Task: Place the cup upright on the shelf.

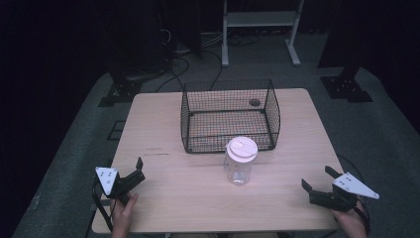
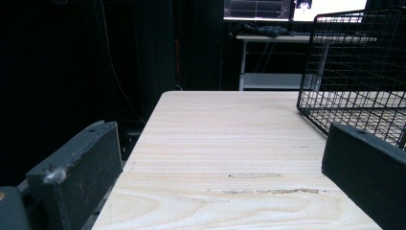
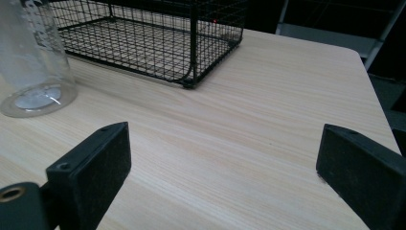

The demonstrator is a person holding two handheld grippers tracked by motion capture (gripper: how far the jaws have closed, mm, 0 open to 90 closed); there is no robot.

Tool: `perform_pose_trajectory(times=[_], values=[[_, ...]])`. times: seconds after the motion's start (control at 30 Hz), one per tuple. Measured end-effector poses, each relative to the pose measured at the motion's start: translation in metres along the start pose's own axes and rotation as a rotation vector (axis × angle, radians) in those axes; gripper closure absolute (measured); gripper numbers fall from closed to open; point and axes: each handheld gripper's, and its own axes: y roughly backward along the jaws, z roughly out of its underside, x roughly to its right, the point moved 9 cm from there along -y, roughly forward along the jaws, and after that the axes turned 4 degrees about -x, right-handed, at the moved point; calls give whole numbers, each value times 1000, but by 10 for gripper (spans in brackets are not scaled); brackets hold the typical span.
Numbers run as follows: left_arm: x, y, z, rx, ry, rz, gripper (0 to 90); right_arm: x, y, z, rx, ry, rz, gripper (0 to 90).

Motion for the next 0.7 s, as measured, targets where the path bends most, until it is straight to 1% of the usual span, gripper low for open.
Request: perform_pose_trajectory(times=[0.1, 0.17, 0.23, 0.27, 0.47, 0.5, 0.6, 0.7], values=[[0, 0, 0, 1, 0, 0, 0, -2, 1, -2, 7, 7, -3, 42], [0, 0, 0, 2, 2, 1, 0, -8, 1, -6, 11, 27, -18, 41], [0, 0, 0, 2, 2, 0, 0, -9, 1, -8, 15, 31, -21, 42], [0, 1, 0, 3, 2, 0, 0, -14, 1, -12, 23, 45, -33, 41], [0, 1, 0, 5, 3, 3, 0, -27, 1, -25, 41, 78, -60, 40], [1, 1, 0, 6, -2, 4, 0, -34, 1, -31, 49, 92, -70, 33], [1, 1, 0, 6, -2, 5, 0, -38, 1, -35, 52, 103, -78, 32], [0, 1, 0, 6, 2, 4, 0, -45, -1, -42, 56, 123, -98, 31]])
